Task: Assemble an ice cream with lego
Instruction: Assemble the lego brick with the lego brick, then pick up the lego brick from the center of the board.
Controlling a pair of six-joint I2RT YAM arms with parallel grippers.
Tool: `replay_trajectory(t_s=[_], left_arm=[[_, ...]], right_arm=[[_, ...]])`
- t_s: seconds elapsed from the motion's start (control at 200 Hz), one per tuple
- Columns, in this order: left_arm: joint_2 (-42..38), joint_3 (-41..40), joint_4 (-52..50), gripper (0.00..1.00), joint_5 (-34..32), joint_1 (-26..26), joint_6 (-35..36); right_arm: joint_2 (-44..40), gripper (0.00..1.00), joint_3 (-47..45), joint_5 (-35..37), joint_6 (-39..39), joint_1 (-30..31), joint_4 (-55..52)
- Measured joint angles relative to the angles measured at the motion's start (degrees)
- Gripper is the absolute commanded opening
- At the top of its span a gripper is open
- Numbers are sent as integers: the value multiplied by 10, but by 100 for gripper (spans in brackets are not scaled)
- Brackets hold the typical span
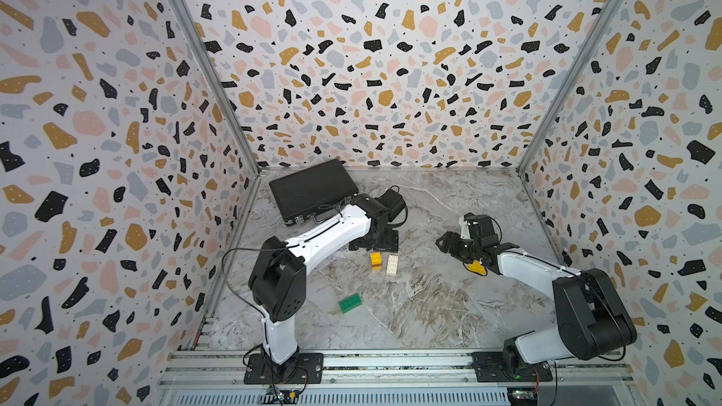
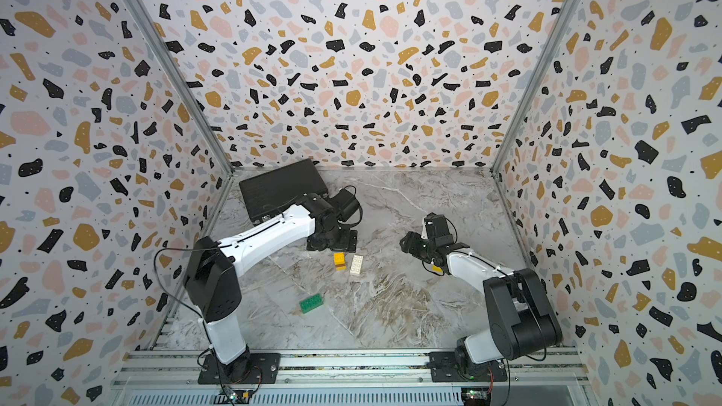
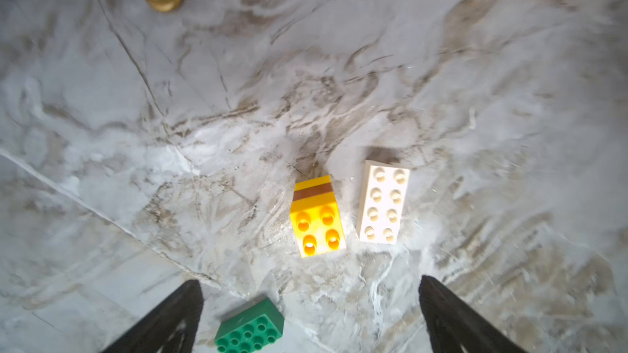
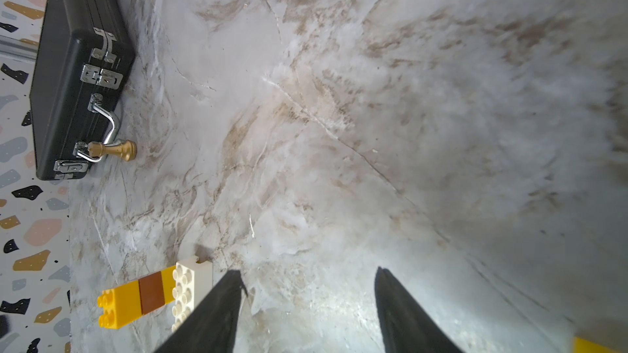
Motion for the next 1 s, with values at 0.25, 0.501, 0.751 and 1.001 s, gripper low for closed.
replay_trajectory(t_s=[0.25, 0.501, 0.751, 1.001], left_arm=[[-176, -141, -13, 99, 19, 0, 125], [-262, -285, -22, 100, 52, 0, 167], [-177, -309, 21, 94, 75, 1, 150], [-164, -378, 78, 94, 100, 8, 106]], right_arm=[[-3, 66, 0, 15, -6, 19, 0], [32, 64, 57, 35, -31, 114, -35], [37, 64, 60, 47, -40, 114, -38], [39, 64, 57, 47, -42, 114, -30]])
